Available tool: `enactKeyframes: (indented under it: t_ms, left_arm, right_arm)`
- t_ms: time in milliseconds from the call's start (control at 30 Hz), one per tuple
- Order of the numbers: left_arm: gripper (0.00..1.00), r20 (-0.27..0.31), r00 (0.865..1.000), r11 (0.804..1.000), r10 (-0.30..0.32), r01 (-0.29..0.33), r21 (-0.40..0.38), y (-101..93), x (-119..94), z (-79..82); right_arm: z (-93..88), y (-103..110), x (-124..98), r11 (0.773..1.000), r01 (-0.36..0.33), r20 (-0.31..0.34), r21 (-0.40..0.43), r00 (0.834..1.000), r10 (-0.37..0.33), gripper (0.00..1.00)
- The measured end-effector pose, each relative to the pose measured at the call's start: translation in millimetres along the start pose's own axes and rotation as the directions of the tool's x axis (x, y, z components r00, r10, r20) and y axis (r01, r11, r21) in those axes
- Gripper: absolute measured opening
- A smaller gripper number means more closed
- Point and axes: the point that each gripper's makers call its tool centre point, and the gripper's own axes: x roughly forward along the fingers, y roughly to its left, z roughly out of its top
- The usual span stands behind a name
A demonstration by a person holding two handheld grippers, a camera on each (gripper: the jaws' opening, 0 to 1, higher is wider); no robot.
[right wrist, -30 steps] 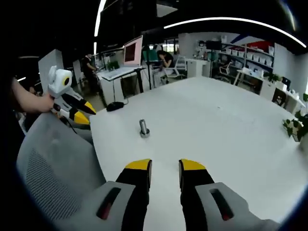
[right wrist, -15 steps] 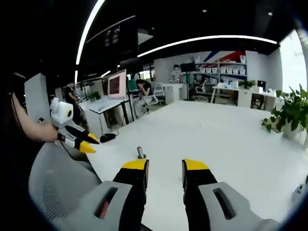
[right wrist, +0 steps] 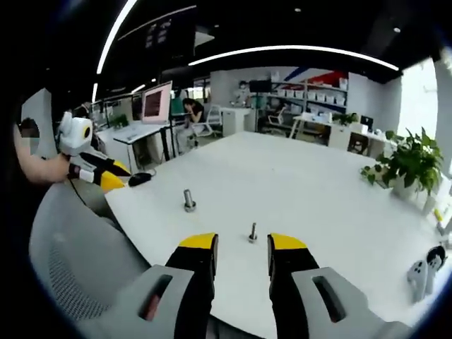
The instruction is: Place the washer onto the threaded stud by aligning its center hole with the stud, sliding it down to the base, and recovering from edge contact or off-axis alignment until the washer reaches the visible bottom stop.
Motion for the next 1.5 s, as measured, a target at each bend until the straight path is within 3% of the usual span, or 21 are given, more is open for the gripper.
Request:
enactKeyframes:
  t_ms: [100,533,867,1500]
  left_arm:
    - [0.27,0.001,1.000,0.999,0.009,-0.009,0.031,-2.0,-1.0,1.0]
    - [0.27,0.002,1.000,1.000,-0.007,0.007,0.030,-6.1,-1.2,-0.8]
    - [0.27,0.007,1.000,1.000,-0.009,0.009,0.023,-6.4,-0.6,-0.2]
    - [0.27,-0.020,0.999,0.999,-0.043,0.043,0.015,-11.9,2.3,-4.2]
  right_arm:
    - [4.2,2.2,-3.1,1.000,-0.003,0.028,-0.005,1.000,0.003,0.30]
    - [-6.6,-1.4,-2.1,0.999,0.028,-0.018,-0.021,0.999,-0.028,0.30]
    - [-6.5,-7.7,-4.5,0.999,0.050,-0.008,-0.004,0.999,-0.050,0.30]
    - [-13.1,-6.5,-1.4,0.998,0.052,-0.053,-0.033,0.997,-0.053,0.30]
